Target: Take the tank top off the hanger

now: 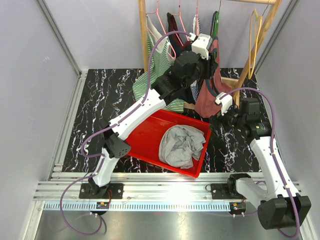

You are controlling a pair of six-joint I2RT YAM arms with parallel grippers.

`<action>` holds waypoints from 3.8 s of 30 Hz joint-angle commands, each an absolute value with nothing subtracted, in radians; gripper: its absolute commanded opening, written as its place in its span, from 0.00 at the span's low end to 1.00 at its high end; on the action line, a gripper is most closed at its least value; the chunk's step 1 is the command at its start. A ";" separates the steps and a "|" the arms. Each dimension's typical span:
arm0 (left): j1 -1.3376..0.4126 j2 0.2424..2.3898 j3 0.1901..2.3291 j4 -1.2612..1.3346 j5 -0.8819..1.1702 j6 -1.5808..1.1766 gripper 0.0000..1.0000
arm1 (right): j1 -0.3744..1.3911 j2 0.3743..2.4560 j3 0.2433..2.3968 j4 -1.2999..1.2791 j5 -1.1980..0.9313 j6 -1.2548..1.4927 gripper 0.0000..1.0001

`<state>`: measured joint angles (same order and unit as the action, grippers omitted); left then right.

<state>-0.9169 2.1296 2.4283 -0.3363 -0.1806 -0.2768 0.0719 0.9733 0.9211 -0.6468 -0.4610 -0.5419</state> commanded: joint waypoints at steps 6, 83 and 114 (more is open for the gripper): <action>-0.907 2.143 2.480 -0.239 -0.281 -0.178 0.34 | 0.071 0.956 0.919 -0.612 -0.460 -0.549 1.00; -0.897 2.000 2.318 0.247 -0.288 -0.006 0.00 | 0.069 0.934 0.917 -0.617 -0.494 -0.549 1.00; -0.896 1.668 1.849 0.417 -0.137 0.101 0.00 | 0.071 0.864 1.124 -1.046 -0.732 -0.847 1.00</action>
